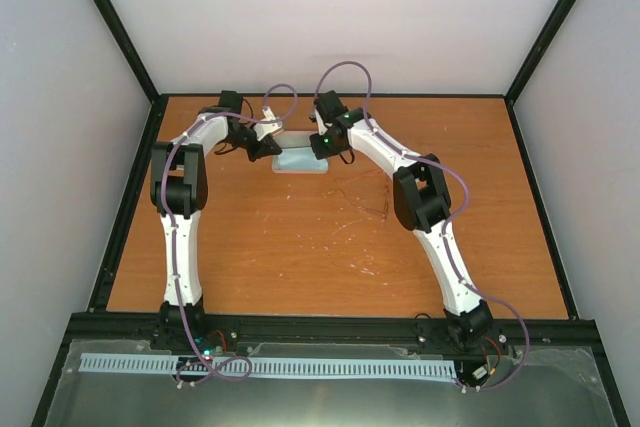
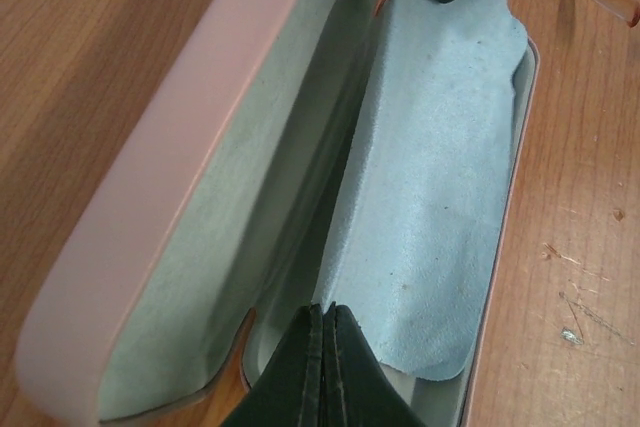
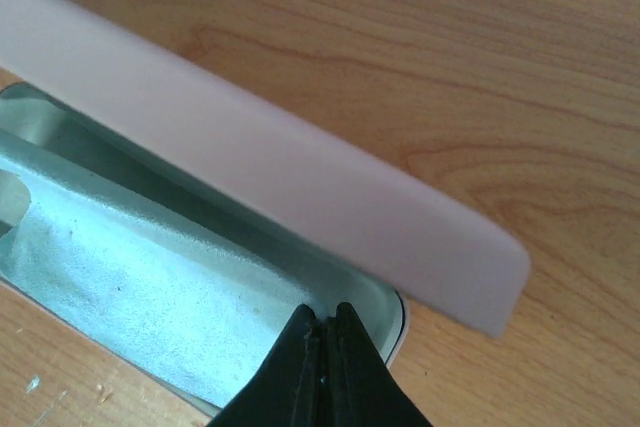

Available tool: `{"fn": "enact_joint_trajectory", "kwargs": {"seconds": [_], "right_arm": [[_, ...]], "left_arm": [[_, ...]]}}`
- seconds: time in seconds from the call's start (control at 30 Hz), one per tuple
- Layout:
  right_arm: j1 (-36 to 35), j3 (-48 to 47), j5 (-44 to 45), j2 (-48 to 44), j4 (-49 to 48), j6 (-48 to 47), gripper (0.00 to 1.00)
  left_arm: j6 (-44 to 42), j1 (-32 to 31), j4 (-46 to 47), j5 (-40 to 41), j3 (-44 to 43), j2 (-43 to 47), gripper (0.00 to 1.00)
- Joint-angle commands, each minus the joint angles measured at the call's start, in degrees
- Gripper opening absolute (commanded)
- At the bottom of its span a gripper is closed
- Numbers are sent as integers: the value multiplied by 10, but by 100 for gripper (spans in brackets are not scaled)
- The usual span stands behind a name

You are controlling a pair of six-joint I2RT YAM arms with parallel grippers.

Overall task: Organize the sunglasses
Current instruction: Place the glasses cleaning cloth in the sunglasses case.

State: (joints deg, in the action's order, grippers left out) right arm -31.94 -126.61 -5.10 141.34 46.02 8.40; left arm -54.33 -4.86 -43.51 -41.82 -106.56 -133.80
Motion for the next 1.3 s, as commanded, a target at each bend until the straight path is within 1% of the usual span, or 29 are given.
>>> {"fn": "enact_joint_trajectory", "kwargs": {"seconds": [0.0, 0.2, 0.27, 0.3, 0.4, 0.47, 0.5, 0.53, 0.57, 0.6, 0.73, 0.83, 1.1, 1.2, 1.23, 1.27], "right_arm": [[5, -19, -3, 19, -12, -8, 3], [6, -33, -28, 44, 17, -14, 3], [6, -31, -28, 48, 19, -15, 5], [6, -31, -24, 48, 19, -15, 8], [7, -32, -15, 49, 16, -15, 25], [9, -33, -10, 47, 17, -14, 30], [10, -32, -5, 45, 16, -14, 34], [10, -31, 0, 43, 16, -14, 40], [10, -31, 4, 40, 18, -15, 47], [10, -30, 8, 37, 18, -15, 50], [10, -19, 22, 17, 11, -16, 56], [10, -9, 32, 2, 3, -11, 61], [10, 11, 66, -34, -19, 1, 64], [10, 35, 87, -45, -29, 3, 64], [10, 36, 94, -49, -29, 4, 62], [10, 39, 96, -54, -31, 3, 56]], "left_arm": [[-6, 4, -7, -17, -17, -9, 1], [-5, 4, -6, -11, -17, -9, 1], [-4, 3, -3, -9, -18, -10, 1], [-4, 4, -3, -8, -18, -10, 1], [-3, 4, -2, -8, -19, -11, 6], [-3, 4, -2, -5, -20, -11, 12], [-3, 4, -2, -4, -21, -11, 17], [-3, 4, -2, -4, -21, -11, 23], [-2, 4, -2, -3, -21, -11, 26], [-2, 4, -3, -4, -22, -10, 28], [-2, 3, -9, -8, -22, -9, 32], [0, 4, -11, -13, -19, -7, 33], [2, 4, -11, -19, -10, -3, 33], [2, 4, -11, -20, -9, -1, 33], [2, 4, -11, -19, -9, 0, 33], [2, 4, -11, -19, -8, 0, 33]]}}
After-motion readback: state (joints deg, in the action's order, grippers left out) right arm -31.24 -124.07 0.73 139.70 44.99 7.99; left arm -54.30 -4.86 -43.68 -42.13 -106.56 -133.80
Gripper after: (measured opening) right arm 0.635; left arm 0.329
